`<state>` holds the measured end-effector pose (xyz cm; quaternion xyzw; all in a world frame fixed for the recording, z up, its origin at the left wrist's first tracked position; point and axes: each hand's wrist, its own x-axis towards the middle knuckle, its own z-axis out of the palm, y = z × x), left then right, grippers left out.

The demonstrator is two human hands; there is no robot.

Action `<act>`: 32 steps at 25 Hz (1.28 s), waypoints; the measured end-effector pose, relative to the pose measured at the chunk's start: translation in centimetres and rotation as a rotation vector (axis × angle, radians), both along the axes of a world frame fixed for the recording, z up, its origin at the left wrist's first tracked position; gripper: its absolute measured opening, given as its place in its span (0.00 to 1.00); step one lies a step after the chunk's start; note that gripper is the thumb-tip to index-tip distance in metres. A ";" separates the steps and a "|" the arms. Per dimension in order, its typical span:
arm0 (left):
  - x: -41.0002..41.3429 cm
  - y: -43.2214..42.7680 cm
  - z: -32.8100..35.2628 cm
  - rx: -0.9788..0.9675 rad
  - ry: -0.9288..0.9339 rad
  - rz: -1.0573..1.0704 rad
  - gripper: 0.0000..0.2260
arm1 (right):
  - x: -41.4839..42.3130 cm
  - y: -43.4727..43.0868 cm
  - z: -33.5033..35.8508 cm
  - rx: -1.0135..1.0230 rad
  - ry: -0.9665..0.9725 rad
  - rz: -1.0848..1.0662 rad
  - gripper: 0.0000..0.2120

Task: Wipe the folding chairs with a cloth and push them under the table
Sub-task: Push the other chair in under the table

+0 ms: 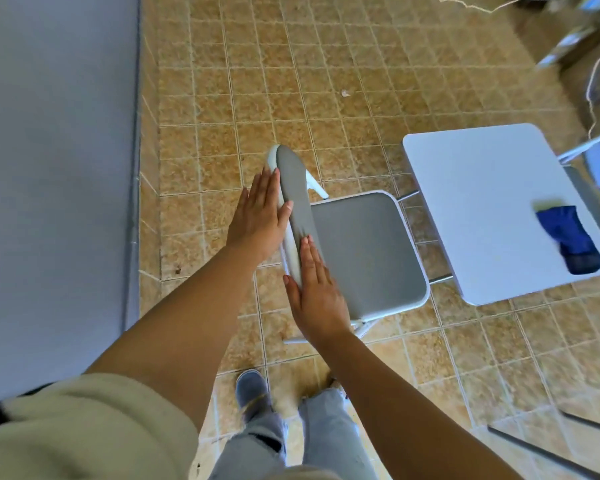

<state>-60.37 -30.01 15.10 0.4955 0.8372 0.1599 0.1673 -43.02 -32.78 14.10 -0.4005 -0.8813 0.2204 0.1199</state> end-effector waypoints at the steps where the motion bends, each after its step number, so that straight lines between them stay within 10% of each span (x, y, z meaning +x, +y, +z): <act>1: 0.0 0.1 -0.1 0.008 -0.001 -0.003 0.27 | 0.0 0.1 0.0 0.013 -0.010 0.007 0.30; 32: 9.6 16.2 0.1 -0.015 0.036 -0.039 0.26 | 9.3 15.2 -0.4 0.027 0.018 0.010 0.29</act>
